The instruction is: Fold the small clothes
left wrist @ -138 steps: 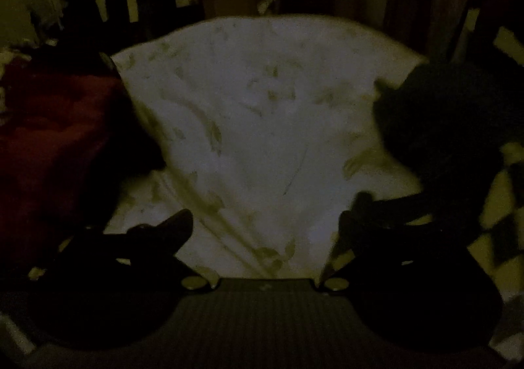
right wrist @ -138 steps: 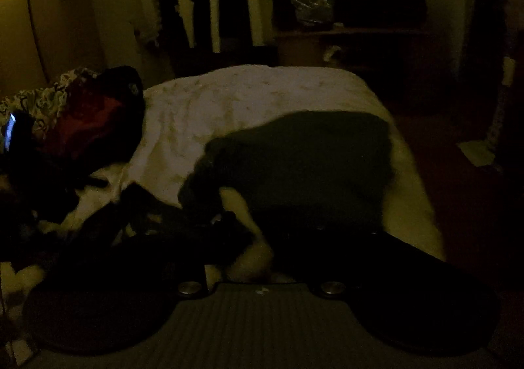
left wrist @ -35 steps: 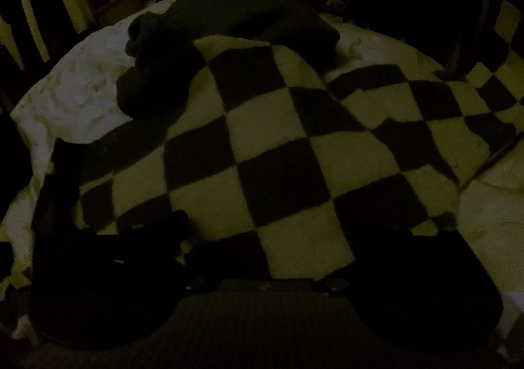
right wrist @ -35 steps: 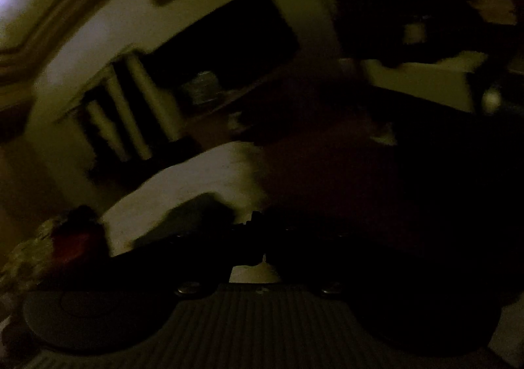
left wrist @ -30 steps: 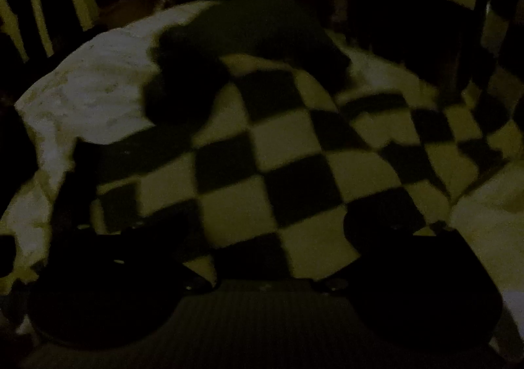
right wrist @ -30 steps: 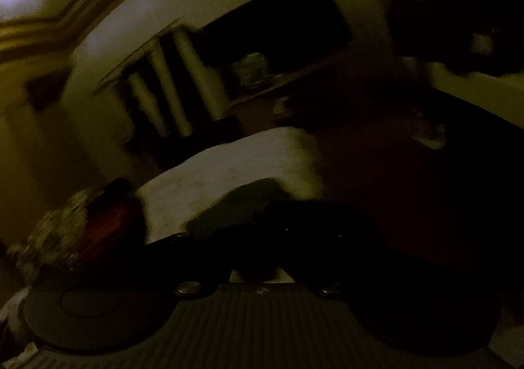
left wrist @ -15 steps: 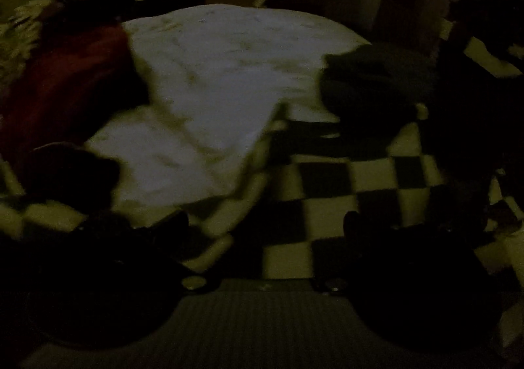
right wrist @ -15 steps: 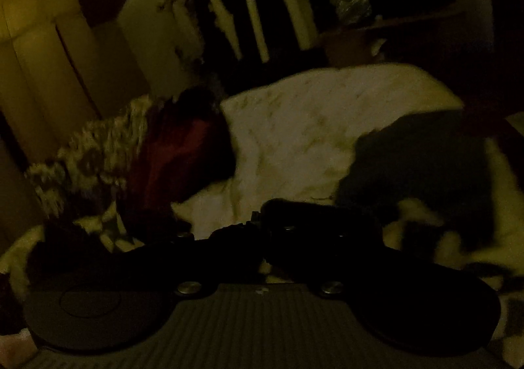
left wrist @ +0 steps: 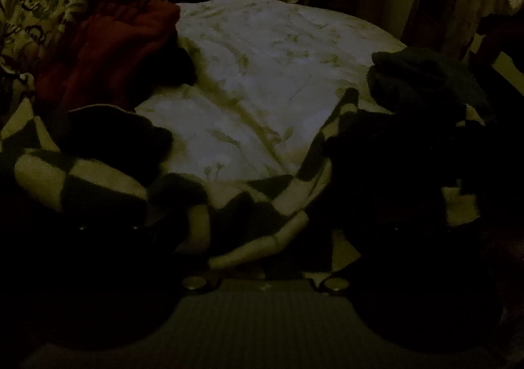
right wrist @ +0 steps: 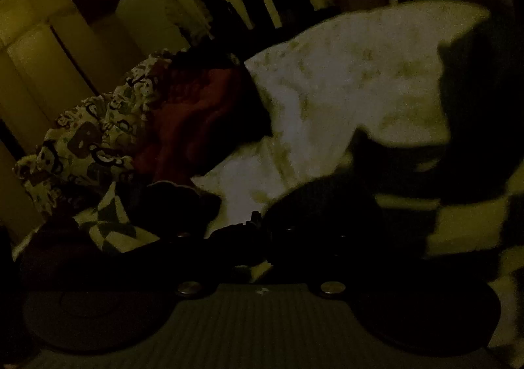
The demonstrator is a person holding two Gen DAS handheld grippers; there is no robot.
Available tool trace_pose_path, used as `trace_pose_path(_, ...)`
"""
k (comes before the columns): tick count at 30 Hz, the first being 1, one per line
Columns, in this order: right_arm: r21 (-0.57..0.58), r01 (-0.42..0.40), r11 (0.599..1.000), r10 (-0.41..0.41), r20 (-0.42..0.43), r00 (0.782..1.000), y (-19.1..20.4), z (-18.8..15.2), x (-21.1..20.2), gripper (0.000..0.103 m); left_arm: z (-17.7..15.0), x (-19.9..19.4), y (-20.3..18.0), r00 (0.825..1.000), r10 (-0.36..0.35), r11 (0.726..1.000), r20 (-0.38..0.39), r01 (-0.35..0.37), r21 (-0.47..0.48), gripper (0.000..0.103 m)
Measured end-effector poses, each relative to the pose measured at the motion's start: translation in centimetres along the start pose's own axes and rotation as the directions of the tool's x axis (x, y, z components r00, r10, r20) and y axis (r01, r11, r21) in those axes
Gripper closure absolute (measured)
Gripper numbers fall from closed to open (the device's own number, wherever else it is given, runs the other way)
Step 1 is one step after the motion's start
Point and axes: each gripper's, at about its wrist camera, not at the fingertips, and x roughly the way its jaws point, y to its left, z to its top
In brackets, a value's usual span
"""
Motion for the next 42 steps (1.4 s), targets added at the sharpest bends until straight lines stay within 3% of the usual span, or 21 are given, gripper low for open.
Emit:
trace_pose_path(2,0.018,-0.028,0.999,0.029,-0.045,0.999,-0.5,-0.7,1.3,0.071,-0.2,0.4,-0.2,1.0,0.011,1.0,-0.013,-0.011,0.013,0.001)
trace_pose_path(5,-0.089,-0.035,0.995,0.031,-0.048,0.998,-0.1,-1.1,0.8,0.066,-0.4,0.6,-0.6,0.999,0.029,0.999,-0.013,-0.028,0.037,0.001)
trace_pose_path(7,-0.092,-0.052,0.994,0.051,-0.016,0.999,-0.5,-0.5,-2.0,0.045,-0.4,0.6,-0.8,1.0,0.02,0.999,-0.009,-0.019,0.045,0.001)
trace_pose_path(9,-0.102,-0.036,0.994,0.037,0.014,0.999,-1.5,0.2,-5.8,0.012,-0.2,0.8,-0.8,1.0,0.009,0.999,-0.006,-0.009,0.032,0.0)
trace_pose_path(11,-0.155,0.037,0.987,-0.028,0.06,0.998,-2.6,0.8,-9.8,0.001,0.2,1.1,-0.8,0.999,-0.028,1.0,-0.016,0.028,-0.003,0.0)
trace_pose_path(15,-0.196,0.269,0.943,-0.255,0.094,0.962,-6.2,0.3,-15.3,0.0,0.7,1.4,-1.6,0.996,-0.092,0.995,0.007,0.092,-0.036,0.0)
trace_pose_path(20,-0.009,0.282,0.959,-0.279,0.136,0.951,-10.9,-2.2,-20.1,0.0,-0.2,2.4,-3.1,0.99,-0.135,0.991,-0.031,0.135,-0.006,0.001)
trace_pose_path(24,0.03,0.335,0.942,-0.335,0.176,0.926,-12.3,-3.6,-21.8,0.0,-1.0,3.7,-4.0,0.993,-0.105,0.994,-0.053,0.104,-0.013,0.001)
trace_pose_path(26,0.066,0.36,0.93,-0.366,0.216,0.905,-12.8,-4.0,-23.0,0.0,-1.3,4.4,-4.7,0.997,-0.066,0.998,-0.031,0.067,0.008,0.0)
trace_pose_path(28,0.124,0.395,0.91,-0.414,0.231,0.881,-13.9,-4.5,-24.1,0.0,-1.5,5.8,-5.6,0.999,0.028,0.997,-0.02,-0.027,0.067,0.0)
trace_pose_path(30,0.138,0.422,0.896,-0.443,0.203,0.873,-15.0,-4.9,-24.2,0.0,-1.8,7.8,-6.8,0.985,0.165,0.979,-0.053,-0.157,0.131,0.0)
trace_pose_path(33,0.15,0.442,0.885,-0.464,0.18,0.867,-16.2,-5.7,-24.5,0.0,-2.0,8.7,-7.9,0.983,0.176,0.969,-0.051,-0.164,0.182,0.001)
trace_pose_path(34,0.161,0.449,0.879,-0.474,0.182,0.862,-16.5,-5.9,-24.5,0.0,-1.9,8.6,-8.1,0.986,0.164,0.971,-0.043,-0.153,0.186,0.001)
trace_pose_path(37,0.197,0.451,0.871,-0.485,0.184,0.855,-17.4,-6.4,-24.6,0.0,-1.0,8.1,-7.1,0.998,-0.015,0.994,-0.063,0.022,0.111,0.001)
trace_pose_path(40,0.208,0.412,0.887,-0.451,0.201,0.87,-17.6,-7.0,-24.7,0.0,0.0,8.1,-4.9,0.983,-0.165,0.986,-0.083,0.163,-0.026,0.001)
trace_pose_path(42,0.22,0.398,0.891,-0.44,0.198,0.876,-17.6,-7.2,-24.6,0.0,0.5,8.3,-3.5,0.973,-0.222,0.973,-0.069,0.215,-0.088,0.012)
